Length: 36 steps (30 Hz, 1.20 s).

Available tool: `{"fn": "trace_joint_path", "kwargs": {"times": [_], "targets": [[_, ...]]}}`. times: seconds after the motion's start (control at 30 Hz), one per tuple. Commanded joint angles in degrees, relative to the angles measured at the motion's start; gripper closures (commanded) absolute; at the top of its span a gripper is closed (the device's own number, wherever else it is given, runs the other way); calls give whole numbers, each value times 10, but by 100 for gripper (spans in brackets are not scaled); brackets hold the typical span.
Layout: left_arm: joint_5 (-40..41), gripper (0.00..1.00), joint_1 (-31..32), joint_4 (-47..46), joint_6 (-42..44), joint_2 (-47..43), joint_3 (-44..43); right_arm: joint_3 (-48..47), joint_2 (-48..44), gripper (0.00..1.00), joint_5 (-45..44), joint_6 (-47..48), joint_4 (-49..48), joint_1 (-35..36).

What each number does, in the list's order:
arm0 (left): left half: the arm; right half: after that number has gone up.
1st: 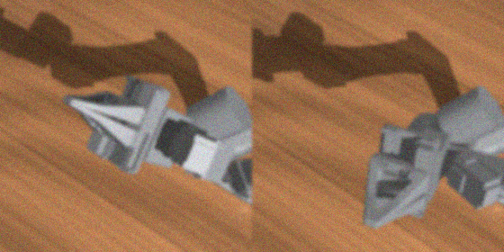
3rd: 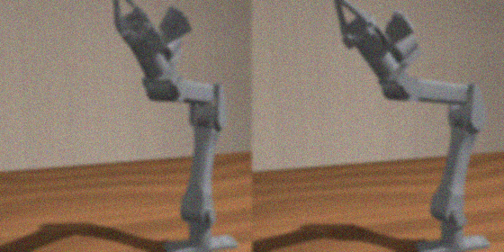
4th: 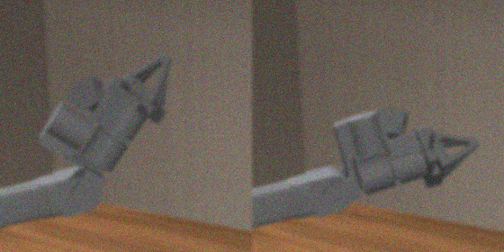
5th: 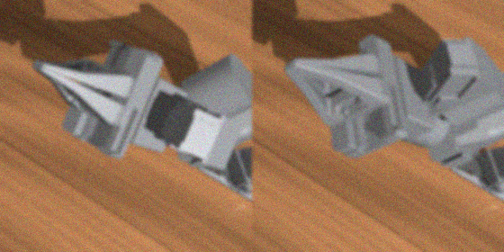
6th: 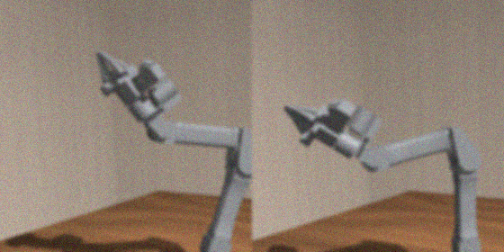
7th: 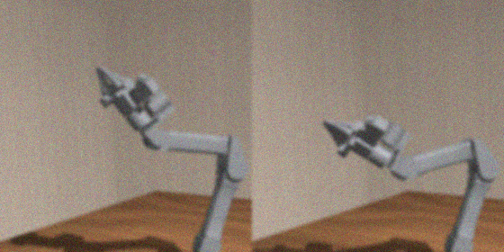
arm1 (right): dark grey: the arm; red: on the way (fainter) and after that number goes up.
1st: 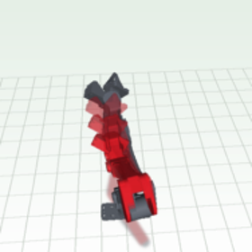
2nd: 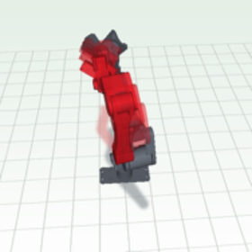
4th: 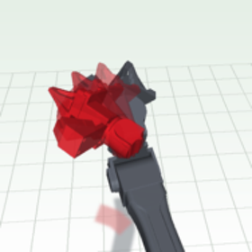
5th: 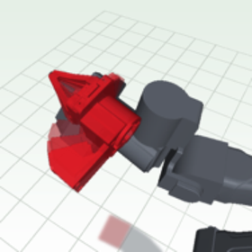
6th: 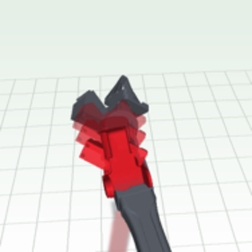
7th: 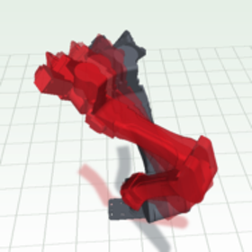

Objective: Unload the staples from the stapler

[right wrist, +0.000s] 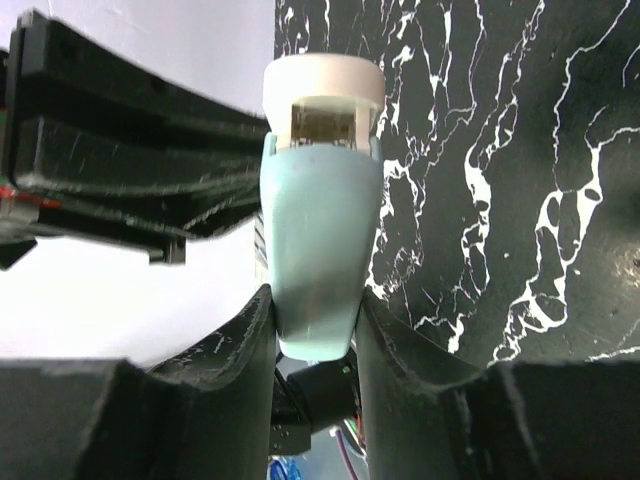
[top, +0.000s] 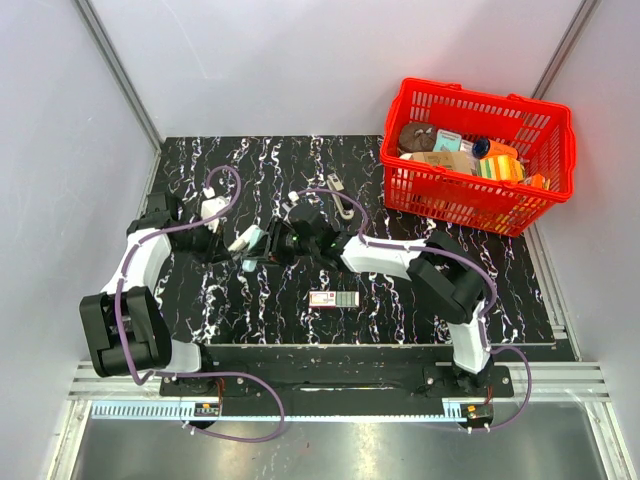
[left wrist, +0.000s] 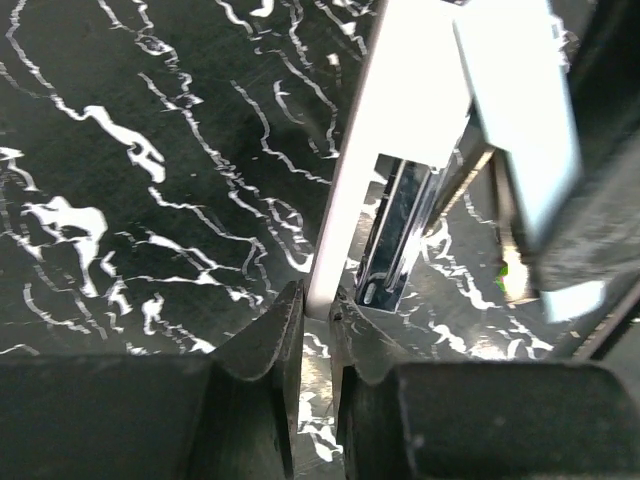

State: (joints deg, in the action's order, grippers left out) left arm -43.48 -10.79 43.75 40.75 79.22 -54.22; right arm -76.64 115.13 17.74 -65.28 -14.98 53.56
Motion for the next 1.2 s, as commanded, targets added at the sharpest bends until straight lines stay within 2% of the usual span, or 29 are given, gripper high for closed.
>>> {"fn": "trace_joint_path", "kwargs": {"times": [0.0,0.27,0.63,1.0,1.17], "targets": [[63,100,-9,-69,38,-23,5,9,-51,100,52,63,40,-3],[103,100,-6,-139,60,-51,36,-13,-71,100,62,157,125,-8],[213,100,57,-276,99,-95,89,-21,-81,100,28,299,234,15],[280,100,99,-407,137,-174,201,-12,-89,100,-32,324,231,37],[289,100,104,-423,147,-206,223,-21,-88,100,-38,328,224,37]]}}
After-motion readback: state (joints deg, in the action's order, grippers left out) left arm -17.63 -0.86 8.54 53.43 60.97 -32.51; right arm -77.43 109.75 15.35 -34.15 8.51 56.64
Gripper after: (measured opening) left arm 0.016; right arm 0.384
